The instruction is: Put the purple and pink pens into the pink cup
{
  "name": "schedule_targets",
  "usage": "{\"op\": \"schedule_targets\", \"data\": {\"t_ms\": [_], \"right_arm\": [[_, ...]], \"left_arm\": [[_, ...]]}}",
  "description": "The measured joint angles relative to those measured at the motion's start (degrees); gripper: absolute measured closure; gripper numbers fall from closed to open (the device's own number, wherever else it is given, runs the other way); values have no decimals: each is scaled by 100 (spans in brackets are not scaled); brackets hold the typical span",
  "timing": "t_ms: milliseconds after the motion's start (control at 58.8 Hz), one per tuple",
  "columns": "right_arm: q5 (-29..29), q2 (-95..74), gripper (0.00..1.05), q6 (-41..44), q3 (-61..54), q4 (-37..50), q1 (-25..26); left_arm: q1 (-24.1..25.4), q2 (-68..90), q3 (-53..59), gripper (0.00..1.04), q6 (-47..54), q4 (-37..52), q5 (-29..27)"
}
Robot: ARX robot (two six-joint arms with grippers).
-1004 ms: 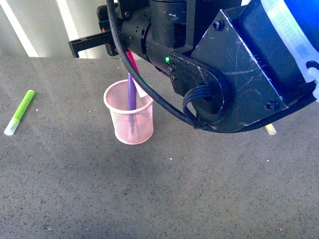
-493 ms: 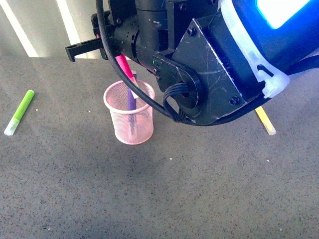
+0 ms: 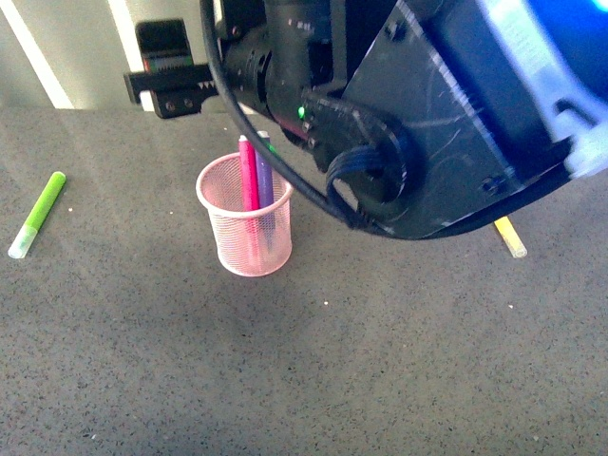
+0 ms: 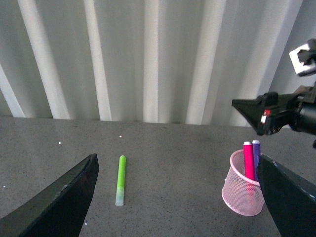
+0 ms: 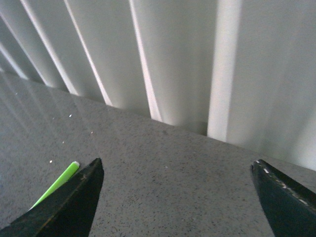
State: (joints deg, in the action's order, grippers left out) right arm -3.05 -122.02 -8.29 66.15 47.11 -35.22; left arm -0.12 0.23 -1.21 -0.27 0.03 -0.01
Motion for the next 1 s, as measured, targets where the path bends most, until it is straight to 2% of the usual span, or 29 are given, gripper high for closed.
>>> {"op": "schedule_targets", "data": {"t_ms": [34,204,289,425,459,527,612,714,902,953,1004], "right_arm": [[-225,356,5,-127,-153,-286,63],[-1329,1805,7,-369,-946,-1434,457],[-1523,2199,7,-402,-1167,-1504,595],[-1508,2310,7,-411,-1189,-1504,645],[-1725,2269,10,-280,-1281,-1248,632],[-2293,2291,22,210,-1812,-101,664],[-2124,2636,36,557,-2555,673,833],[-1906,3211,52,715,-3272,953,1174],[-1239,4387,94,811,-4699,1075,1899],[-1106,4614,102,837,-4900,1071,2000],[-1008,4843,101,833,-5080,1043,2111]], "left_arm": [[0,0,2,7,0,0,-2],[0,0,2,7,0,0,-2],[0,0,2,7,0,0,-7],[0,-2,0,7,2,0,2],[0,-2,0,7,0,0,2],[0,-4,2,7,0,0,2],[0,-4,2,7,0,-2,-22],[0,-4,0,7,0,-2,-15],[0,-4,0,7,0,-2,0],[0,-4,0,7,0,-2,-2],[0,-4,0,7,0,-2,-4]]}}
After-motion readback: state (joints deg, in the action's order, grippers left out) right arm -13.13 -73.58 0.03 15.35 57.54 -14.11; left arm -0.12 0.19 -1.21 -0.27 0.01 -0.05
